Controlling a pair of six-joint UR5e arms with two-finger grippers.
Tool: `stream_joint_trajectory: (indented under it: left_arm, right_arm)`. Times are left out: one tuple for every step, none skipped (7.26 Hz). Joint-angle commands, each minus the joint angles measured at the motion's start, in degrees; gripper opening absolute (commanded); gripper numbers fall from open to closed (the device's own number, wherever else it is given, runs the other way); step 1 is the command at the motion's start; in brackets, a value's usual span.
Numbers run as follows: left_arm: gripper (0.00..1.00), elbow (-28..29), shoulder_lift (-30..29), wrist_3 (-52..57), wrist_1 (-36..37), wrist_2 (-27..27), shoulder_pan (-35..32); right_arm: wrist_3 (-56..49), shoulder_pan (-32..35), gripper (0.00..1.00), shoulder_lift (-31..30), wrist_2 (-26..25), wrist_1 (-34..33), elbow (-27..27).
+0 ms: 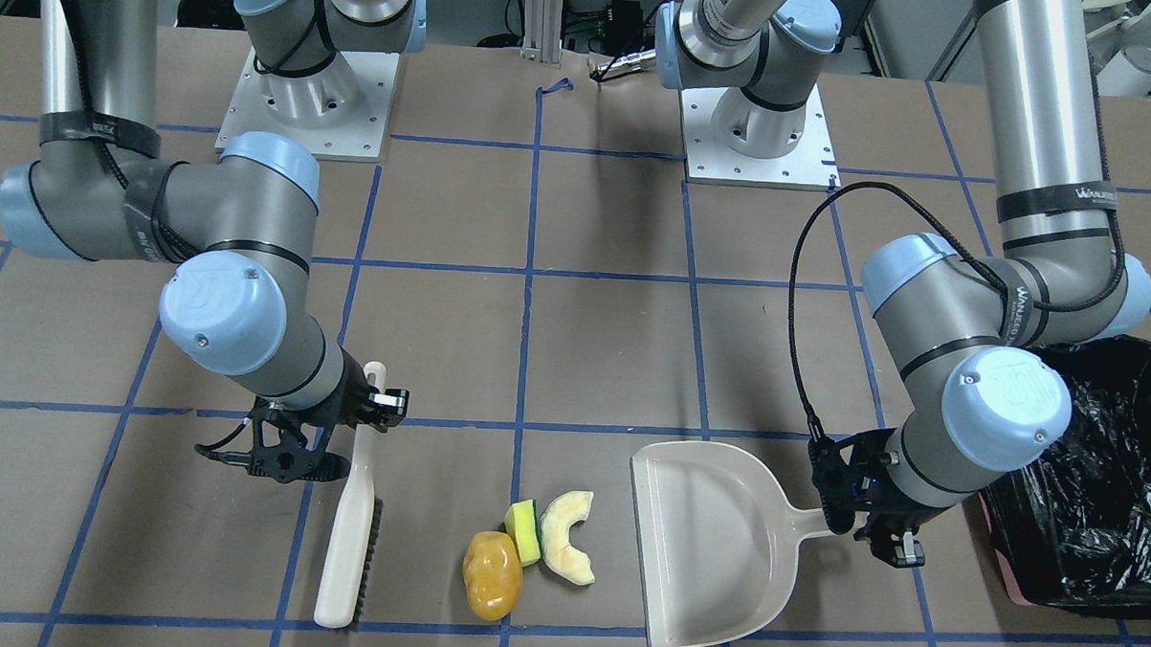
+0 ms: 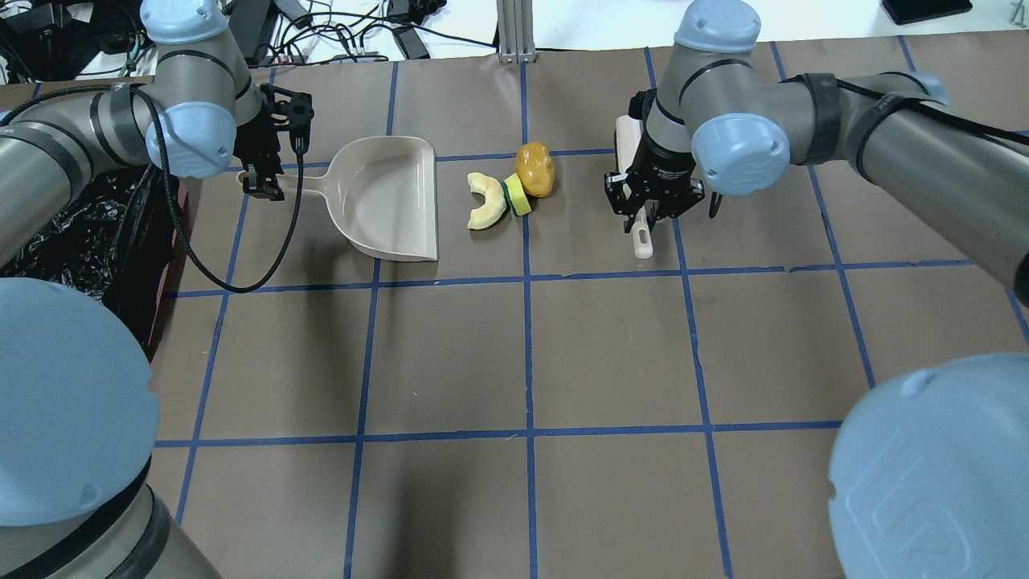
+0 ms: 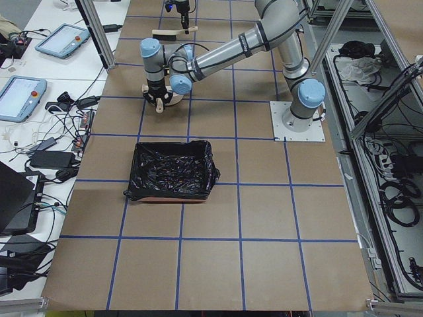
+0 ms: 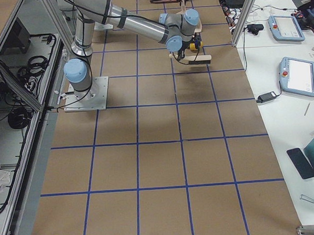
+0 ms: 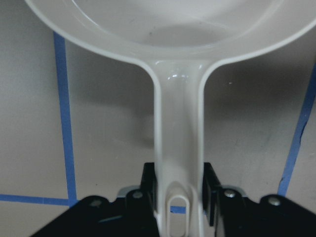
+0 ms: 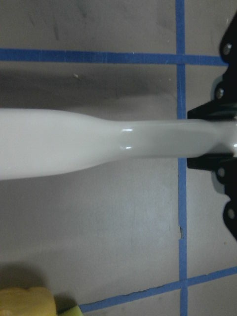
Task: Sweep and dump trash into bin
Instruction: 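Carry the brush with the right gripper to behind the potato, sponge and peel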
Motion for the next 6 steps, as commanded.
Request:
stream_joint_trajectory:
  left_arm:
    - [0.25,0.0,0.0,-0.1,0.0,0.0,0.0]
    - [0.25,-0.1,-0.1,-0.1,0.0,0.0,0.0]
    - [0.25,-0.1,-0.1,-0.1,0.0,0.0,0.0]
    - [0.25,-0.1,-0.1,-0.1,0.0,-0.1,0.0]
    - [0.25,-0.2,-0.1,-0.1,-0.1,-0.2,0.0]
    - [0.25,-0.2,-0.1,-0.1,-0.1,-0.2,0.0]
  right_arm:
    - [5.0,3.1,0.00,1.2,0.1,-0.2,-0.9]
    - [6.8,4.1,0.00,1.4,0.0,-0.3,-0.9]
    - [8.6,5.4,0.00,1.4,0.1,-0.5,-0.9]
    - [9.9,6.3,0.00,1.5,0.1,-0.6,-0.9]
    - [10.9,7.1,0.00,2.2,0.1,-1.1,-1.1]
    - [13.3,8.3,0.00,3.3,0.2,-3.9,-1.2]
